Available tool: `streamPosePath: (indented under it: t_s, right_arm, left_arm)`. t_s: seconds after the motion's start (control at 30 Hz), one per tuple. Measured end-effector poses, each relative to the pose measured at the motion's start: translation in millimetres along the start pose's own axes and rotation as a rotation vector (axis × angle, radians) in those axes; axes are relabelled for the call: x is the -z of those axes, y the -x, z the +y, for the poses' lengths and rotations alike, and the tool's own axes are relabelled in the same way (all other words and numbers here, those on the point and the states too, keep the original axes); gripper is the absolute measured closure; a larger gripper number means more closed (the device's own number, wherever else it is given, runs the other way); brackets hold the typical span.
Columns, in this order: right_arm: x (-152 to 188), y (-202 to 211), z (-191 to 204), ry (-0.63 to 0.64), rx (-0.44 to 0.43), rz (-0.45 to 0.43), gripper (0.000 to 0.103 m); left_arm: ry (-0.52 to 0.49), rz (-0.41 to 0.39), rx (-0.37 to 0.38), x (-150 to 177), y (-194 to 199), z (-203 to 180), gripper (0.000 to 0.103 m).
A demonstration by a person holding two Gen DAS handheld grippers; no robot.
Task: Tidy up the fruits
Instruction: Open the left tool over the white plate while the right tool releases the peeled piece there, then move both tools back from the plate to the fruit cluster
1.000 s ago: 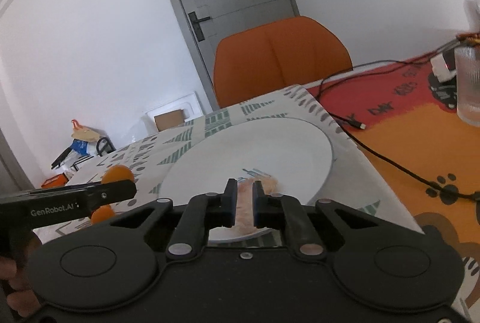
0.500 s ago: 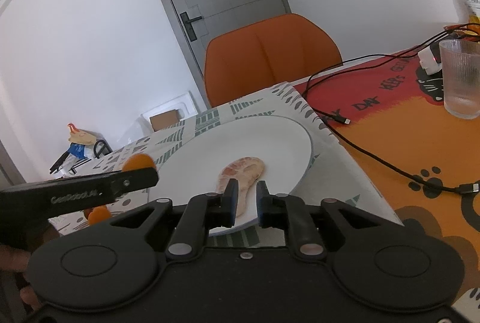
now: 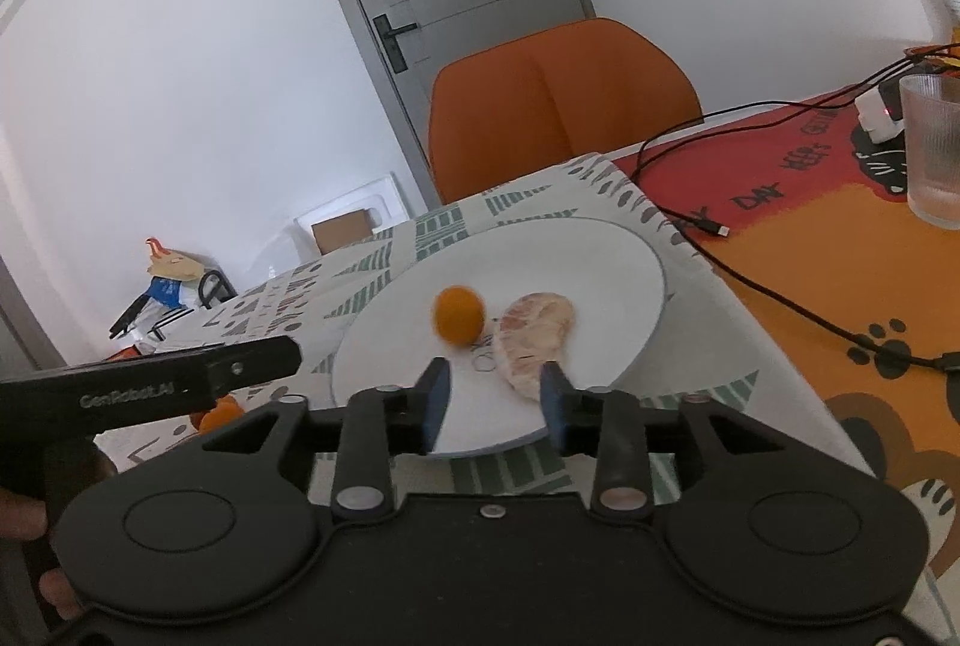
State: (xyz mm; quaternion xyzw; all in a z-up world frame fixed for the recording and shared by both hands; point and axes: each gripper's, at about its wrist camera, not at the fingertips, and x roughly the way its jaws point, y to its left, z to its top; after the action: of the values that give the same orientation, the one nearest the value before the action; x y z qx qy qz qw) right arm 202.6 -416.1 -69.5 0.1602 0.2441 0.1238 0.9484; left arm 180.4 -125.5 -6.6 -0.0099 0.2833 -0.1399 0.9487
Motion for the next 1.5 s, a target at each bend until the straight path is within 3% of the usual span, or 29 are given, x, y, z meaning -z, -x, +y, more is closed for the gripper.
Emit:
streamPosePath:
  t_s: [0.2, 0.5, 1.13, 1.5]
  right_arm:
    - [2.4, 3.1, 9.9, 0.013, -0.019, -0.011, 0.032]
    - [5.4, 6.1, 27.9, 0.049, -0.056, -0.023, 0.009]
    - [20.4, 3.5, 60.8, 0.101, -0.115, 0.016, 0.0]
    - [33.4, -4.1, 80.0, 0.137, -0.154, 0.067, 0.0]
  left_arm:
    - [0.035, -0.007, -0.059, 4.2, 15.2, 19.3, 0.016]
    - [0.082, -0.022, -0.098, 12.8, 37.0, 44.3, 0.009]
    - [0.151, -0.031, -0.168, 37.9, 68.2, 83.9, 0.005]
    - [0.203, -0.038, -0.192, 54.3, 85.3, 107.9, 0.005]
